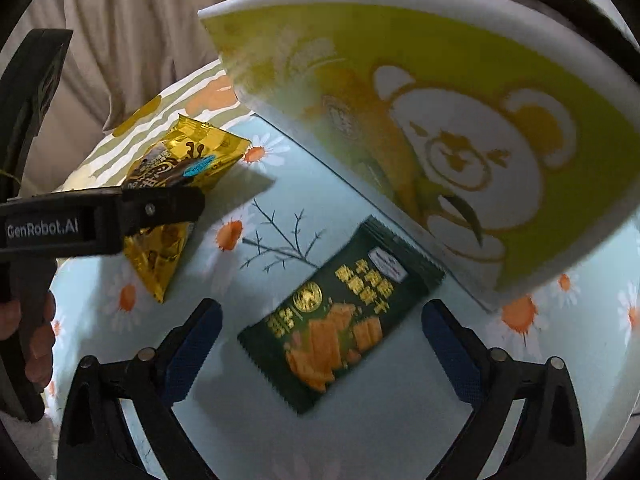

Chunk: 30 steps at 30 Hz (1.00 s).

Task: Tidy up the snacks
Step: 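Grasp the gold Pillows bag with the left tool while the right tool grasps the green cracker pack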

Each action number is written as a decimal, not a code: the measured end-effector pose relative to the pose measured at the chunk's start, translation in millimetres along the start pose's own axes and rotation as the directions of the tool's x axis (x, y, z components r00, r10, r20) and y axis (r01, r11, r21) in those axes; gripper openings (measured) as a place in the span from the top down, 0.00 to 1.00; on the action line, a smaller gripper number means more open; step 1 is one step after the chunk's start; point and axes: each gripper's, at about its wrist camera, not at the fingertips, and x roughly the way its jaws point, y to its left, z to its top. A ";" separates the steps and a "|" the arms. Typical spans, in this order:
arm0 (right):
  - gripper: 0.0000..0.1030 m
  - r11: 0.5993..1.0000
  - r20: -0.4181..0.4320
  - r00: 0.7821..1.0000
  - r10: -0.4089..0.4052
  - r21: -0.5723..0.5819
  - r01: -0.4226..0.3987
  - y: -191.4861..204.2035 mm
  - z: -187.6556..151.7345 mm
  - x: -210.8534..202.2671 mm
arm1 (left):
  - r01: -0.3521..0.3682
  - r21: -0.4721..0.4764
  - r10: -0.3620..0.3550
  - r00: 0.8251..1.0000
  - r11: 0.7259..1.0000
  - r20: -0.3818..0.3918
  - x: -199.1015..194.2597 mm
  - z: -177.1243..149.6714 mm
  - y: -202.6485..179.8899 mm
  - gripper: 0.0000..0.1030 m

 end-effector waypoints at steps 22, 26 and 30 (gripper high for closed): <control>0.46 0.987 0.050 0.999 -0.017 -0.160 0.025 3.3 -6.6 -3.9 | -0.056 0.011 0.056 0.998 0.998 0.015 -10.2 -0.2 -1.7 0.29; 0.54 0.983 0.055 0.998 0.010 -0.186 0.000 3.7 -7.0 -5.5 | -0.074 -0.032 0.075 0.996 0.997 0.039 -29.6 -7.0 1.5 0.29; 0.56 0.975 0.052 0.997 0.052 -0.218 -0.040 5.3 -10.9 -8.1 | -0.085 -0.105 0.092 0.994 0.991 0.067 -52.1 -18.3 7.9 0.29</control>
